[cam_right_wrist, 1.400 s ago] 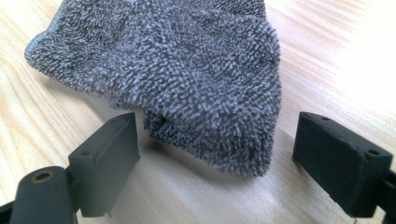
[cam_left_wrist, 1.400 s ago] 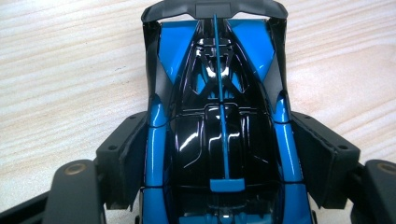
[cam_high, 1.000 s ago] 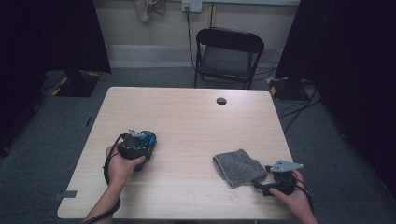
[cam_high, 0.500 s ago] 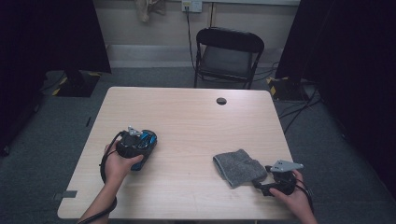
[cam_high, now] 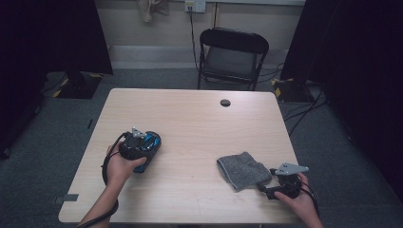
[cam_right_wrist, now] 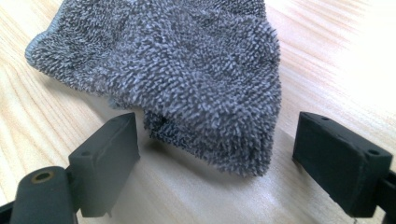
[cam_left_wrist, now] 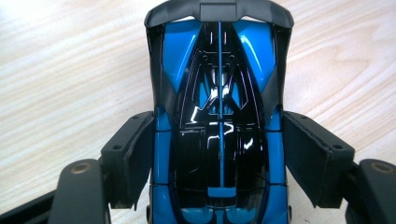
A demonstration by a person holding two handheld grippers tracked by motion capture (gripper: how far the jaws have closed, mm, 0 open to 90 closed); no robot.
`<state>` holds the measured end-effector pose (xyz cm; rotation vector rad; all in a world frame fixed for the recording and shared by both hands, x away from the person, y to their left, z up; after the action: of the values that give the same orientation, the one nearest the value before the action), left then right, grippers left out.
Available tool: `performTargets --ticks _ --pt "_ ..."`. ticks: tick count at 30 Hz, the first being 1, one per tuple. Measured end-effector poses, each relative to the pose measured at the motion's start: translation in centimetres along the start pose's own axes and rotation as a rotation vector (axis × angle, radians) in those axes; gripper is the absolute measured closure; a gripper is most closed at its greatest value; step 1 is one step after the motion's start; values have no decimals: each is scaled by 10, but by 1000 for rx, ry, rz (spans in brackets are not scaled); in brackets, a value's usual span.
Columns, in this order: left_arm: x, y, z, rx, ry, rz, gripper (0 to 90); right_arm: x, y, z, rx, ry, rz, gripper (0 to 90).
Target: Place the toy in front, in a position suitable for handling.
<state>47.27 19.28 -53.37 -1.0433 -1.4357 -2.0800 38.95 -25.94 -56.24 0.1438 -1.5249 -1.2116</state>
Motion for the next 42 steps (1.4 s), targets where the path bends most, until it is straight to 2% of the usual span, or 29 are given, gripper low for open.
performTargets --ticks 2,4,8,13,18,19,22,24,27,30,32,35,37,39,42 --pt "-4 -3 -2 15 -12 10 283 0 0 0 0 0 0 134" --pt "-8 -6 -2 5 -7 13 282 0 0 0 0 0 0 135" --pt "-9 -5 -3 14 -9 -9 281 0 0 0 0 0 0 134" --pt "-9 -6 -3 -8 -11 -10 280 0 0 0 0 0 0 135" --pt "-10 0 -3 -36 -4 -48 275 0 0 0 1 0 0 134" --pt "-10 2 -3 -32 -3 -52 266 0 0 0 1 0 0 135" --pt "-10 7 -2 16 -13 -52 203 0 0 0 1 0 0 135" --pt "-12 8 -3 36 -30 -33 199 0 0 0 1 1 0 135" --pt "-19 6 -7 57 -32 -4 167 0 0 0 2 1 0 135" --pt "-27 3 -10 51 -25 -7 171 0 0 0 2 2 0 134" --pt "-32 3 -11 62 -23 -11 172 0 0 0 3 3 0 134" --pt "-35 5 -13 60 -16 -26 154 0 0 0 3 3 1 135" --pt "-34 5 -11 53 -9 -27 170 0 0 0 3 3 1 135" --pt "-34 6 -10 61 -9 -41 250 0 0 0 3 3 1 134" --pt "-32 5 -9 53 -5 -31 253 0 0 0 4 3 1 135"
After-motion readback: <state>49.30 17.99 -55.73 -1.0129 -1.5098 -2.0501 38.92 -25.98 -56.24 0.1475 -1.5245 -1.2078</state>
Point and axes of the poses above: each handheld gripper's, and its own axes: x roughly backward along the jaws, y roughly out of its top, z roughly to its left, the point moved 9 cm from there along -x, roughly forward along the jaws, and after that the axes turned 12 degrees about y, right-handed, at the moved point
